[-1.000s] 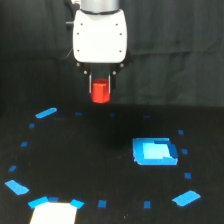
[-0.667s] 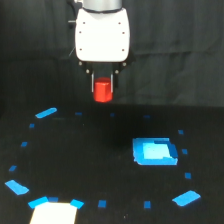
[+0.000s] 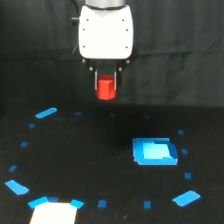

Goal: Pick up the red object from the table

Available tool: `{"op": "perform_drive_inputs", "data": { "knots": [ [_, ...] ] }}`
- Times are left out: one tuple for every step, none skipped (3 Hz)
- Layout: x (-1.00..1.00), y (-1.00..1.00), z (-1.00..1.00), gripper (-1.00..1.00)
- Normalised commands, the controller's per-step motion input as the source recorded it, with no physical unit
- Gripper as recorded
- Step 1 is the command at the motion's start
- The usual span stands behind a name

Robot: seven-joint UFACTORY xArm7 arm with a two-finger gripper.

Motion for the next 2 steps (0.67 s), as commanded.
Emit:
{"op": "perform_drive_inputs", "data": {
  "knots": [
    [0.1, -0.05, 0.14, -0.98],
    [0.16, -0.19, 0.4, -0.98]
  ]
}}
